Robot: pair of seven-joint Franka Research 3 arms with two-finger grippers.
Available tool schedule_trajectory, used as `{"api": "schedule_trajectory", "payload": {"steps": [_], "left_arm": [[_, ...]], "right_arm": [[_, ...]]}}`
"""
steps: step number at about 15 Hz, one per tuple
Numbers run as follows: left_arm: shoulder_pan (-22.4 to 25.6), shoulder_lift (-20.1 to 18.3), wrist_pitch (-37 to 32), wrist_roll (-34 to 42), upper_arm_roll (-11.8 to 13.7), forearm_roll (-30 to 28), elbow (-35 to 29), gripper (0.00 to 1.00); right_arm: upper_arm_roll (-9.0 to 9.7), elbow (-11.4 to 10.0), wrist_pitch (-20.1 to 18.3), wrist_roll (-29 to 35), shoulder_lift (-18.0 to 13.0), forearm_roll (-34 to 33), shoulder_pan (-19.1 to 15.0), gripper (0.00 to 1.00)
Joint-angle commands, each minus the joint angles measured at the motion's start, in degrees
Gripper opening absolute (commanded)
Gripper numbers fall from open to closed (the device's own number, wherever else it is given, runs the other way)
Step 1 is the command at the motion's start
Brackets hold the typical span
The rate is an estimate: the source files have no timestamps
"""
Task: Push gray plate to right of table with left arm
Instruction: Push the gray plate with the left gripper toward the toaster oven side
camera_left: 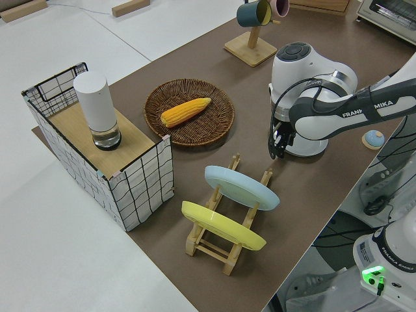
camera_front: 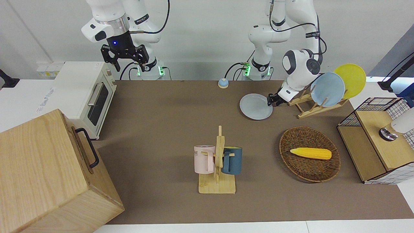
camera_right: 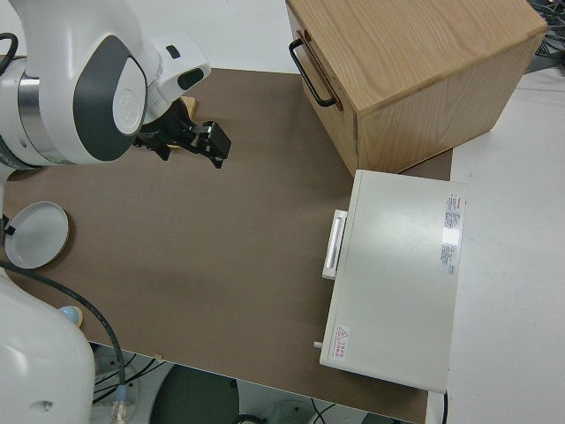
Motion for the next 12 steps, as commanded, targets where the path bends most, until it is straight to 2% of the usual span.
{"api": "schedule_trajectory", "payload": {"steps": [1, 2, 4, 9, 12], "left_arm": [[0.57, -1.58, 1.50, -1.67, -0.65, -1.32, -1.98, 0.25], [0.49, -1.49, 1.59, -2.81, -0.74, -2.02, -1.98, 0.15], [0.49, -1.49, 1.59, -4.05, -0.91, -2.56, -1.98, 0.03], [0.49, -1.40, 2.38, -4.31, -1.35, -2.64, -2.06, 0.00], [0.31, -1.32, 2.56, -7.64, -5.30, -5.89, -2.06, 0.00]], "right_arm": [[0.83, -1.56, 0.01, 0.67, -1.57, 1.23, -1.40, 0.996], [0.83, -1.56, 0.01, 0.59, -1.57, 1.23, -1.40, 0.994], [0.83, -1.56, 0.01, 0.59, -1.57, 1.23, -1.40, 0.996], [0.83, -1.56, 0.01, 0.67, -1.57, 1.23, -1.40, 0.996], [0.83, -1.56, 0.01, 0.59, -1.57, 1.23, -1.40, 0.994]]}}
